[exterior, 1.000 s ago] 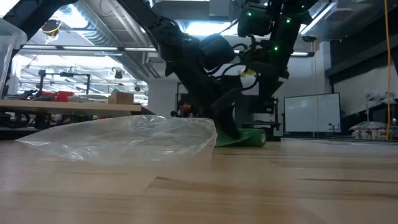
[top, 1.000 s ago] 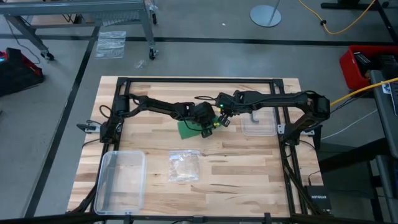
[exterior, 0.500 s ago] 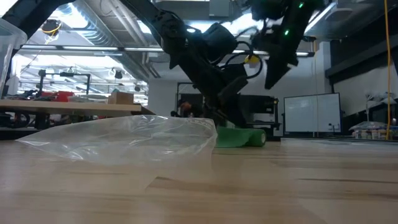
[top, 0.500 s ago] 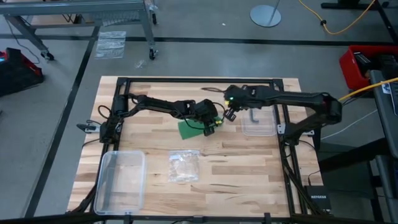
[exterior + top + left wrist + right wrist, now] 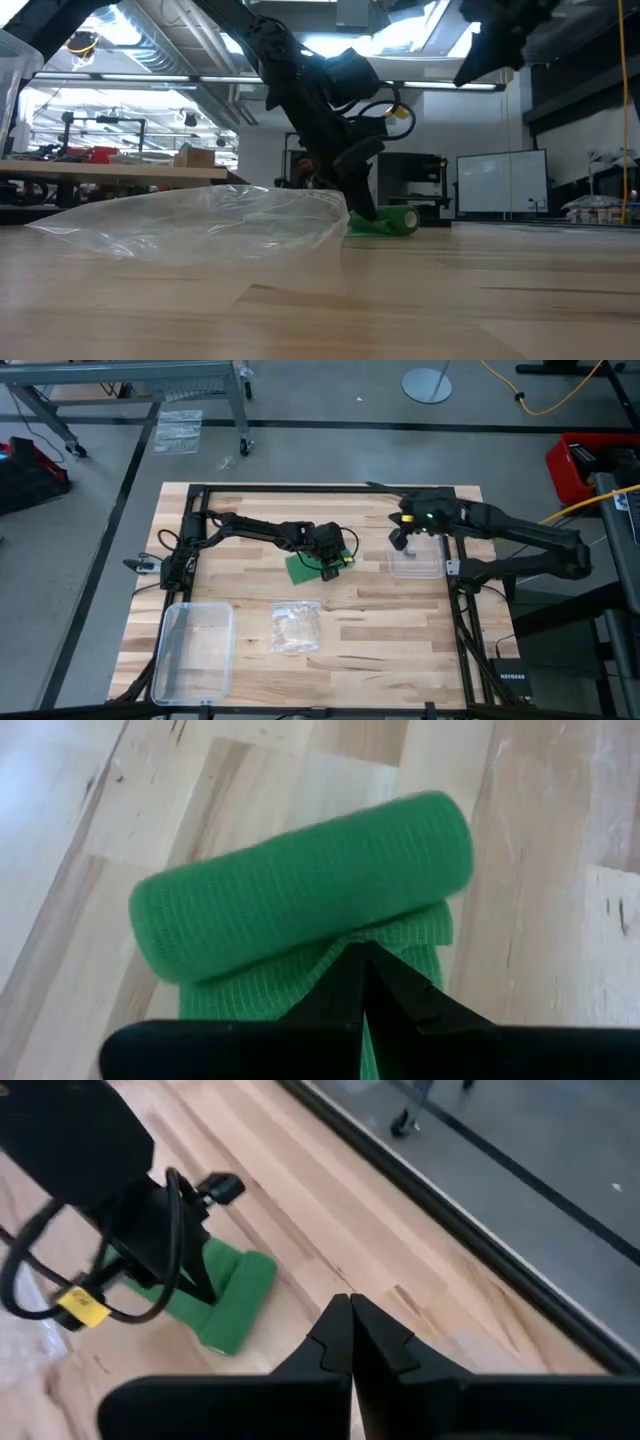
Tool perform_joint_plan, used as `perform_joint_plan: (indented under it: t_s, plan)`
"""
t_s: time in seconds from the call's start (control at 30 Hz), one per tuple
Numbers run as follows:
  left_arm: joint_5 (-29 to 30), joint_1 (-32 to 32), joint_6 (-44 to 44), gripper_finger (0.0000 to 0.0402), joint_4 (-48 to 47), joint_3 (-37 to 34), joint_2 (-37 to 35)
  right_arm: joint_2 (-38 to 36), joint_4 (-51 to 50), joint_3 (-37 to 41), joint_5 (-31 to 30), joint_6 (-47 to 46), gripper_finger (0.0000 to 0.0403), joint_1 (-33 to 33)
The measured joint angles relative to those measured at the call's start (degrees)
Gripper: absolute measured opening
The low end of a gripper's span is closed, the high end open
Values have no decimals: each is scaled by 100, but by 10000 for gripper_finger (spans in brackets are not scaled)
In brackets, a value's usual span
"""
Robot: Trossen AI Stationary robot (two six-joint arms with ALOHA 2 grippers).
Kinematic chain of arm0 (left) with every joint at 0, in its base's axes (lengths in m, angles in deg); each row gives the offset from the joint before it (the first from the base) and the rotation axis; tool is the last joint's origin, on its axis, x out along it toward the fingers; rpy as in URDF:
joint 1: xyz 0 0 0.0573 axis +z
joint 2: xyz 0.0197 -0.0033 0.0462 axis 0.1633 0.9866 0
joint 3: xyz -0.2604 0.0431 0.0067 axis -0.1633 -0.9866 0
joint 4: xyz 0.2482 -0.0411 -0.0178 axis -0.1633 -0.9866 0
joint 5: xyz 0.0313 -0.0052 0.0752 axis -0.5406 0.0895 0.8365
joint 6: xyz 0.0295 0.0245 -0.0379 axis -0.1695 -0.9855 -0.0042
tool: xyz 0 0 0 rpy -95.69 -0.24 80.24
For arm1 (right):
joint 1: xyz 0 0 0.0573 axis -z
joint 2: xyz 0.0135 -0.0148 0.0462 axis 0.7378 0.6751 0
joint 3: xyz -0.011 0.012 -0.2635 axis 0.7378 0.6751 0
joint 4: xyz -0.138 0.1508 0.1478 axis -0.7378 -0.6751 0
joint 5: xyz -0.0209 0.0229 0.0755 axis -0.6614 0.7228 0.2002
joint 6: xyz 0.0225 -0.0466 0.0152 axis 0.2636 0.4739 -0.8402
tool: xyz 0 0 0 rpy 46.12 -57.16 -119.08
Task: Roll bandage
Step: Roll the bandage
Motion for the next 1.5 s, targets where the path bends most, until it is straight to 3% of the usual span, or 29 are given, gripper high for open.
perform_joint_plan:
  t_s: [0.27, 0.47, 0.6, 0.77, 1.07, 1.37, 1.5]
  plan:
    - [0, 2, 17, 0, -54, 0, -2, -1284, 1987, 2051, 784, -475, 0, -13]
    - [-2, 2, 225, 0, -162, 0, -31, -1016, 3848, 3283, 1089, -851, 2, -13]
    - [1, -10, 274, 0, -923, 2, -168, -504, 4922, 3779, 1052, -1117, 13, -13]
    - [17, -11, 312, 0, -1826, 4, -365, 335, 5915, 3840, 984, -1193, 21, -13]
    - [22, -15, 321, 0, -2625, -159, -386, 2219, 7894, 3767, 1589, -1197, 23, -13]
    - [44, -15, 348, 0, -3303, -166, -352, 3476, 7970, 2870, 2027, -1175, 23, -13]
    - [44, -22, 341, 0, -3409, -166, -350, 3728, 7506, 2574, 2036, -1048, 23, -13]
